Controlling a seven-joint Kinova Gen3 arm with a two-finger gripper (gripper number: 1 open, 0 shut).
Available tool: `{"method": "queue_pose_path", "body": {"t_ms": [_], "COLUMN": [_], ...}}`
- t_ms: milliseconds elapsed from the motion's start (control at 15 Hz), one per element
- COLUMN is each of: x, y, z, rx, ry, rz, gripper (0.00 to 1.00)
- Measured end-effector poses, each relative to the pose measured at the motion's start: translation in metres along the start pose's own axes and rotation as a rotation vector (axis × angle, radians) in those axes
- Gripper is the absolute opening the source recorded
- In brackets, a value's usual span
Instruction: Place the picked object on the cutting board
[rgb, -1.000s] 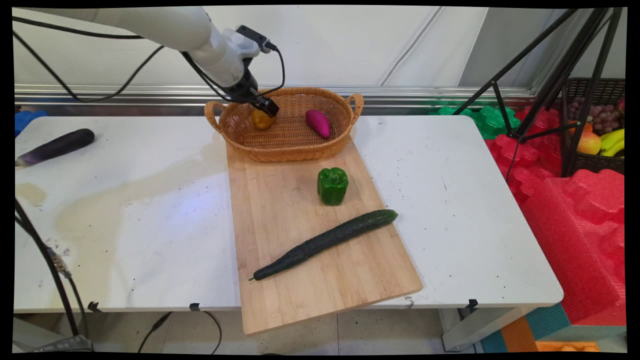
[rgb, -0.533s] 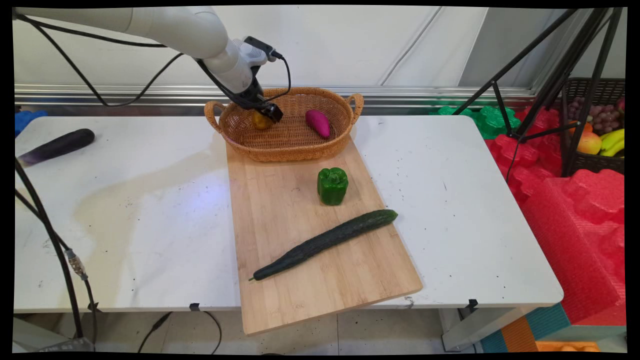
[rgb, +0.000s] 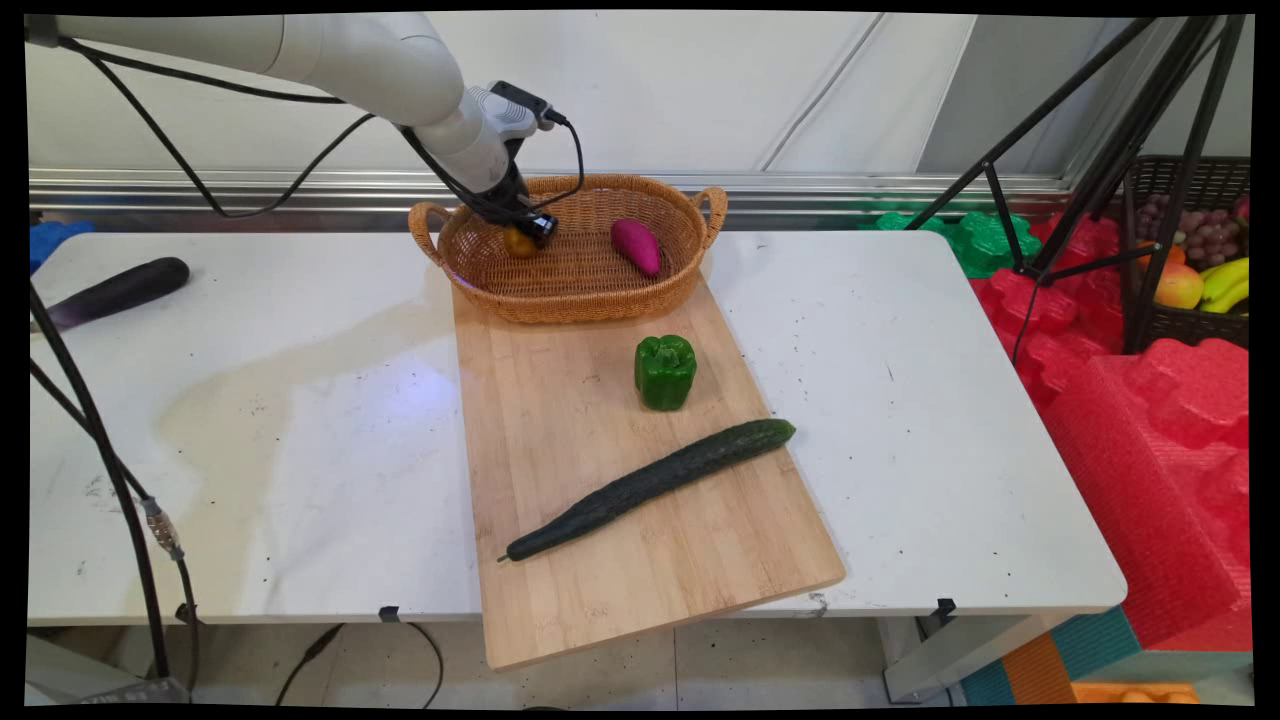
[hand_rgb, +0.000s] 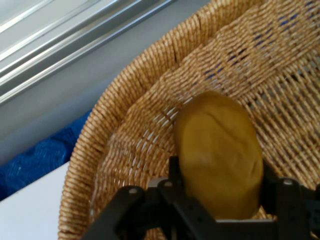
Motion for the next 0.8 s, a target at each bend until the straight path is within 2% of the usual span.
{"method": "queue_pose_path", "body": {"t_ms": [200, 400, 800], "x": [0.0, 0.0, -0.009], "y": [0.003, 0.008, 0.017], "z": [-0.01, -0.033, -0.11], "rx": [0.001, -0.005, -0.049], "ry": [0.025, 0.077, 0.216], "rz": [0.004, 0.014, 0.09], "gripper": [0.0, 0.0, 0.0]}}
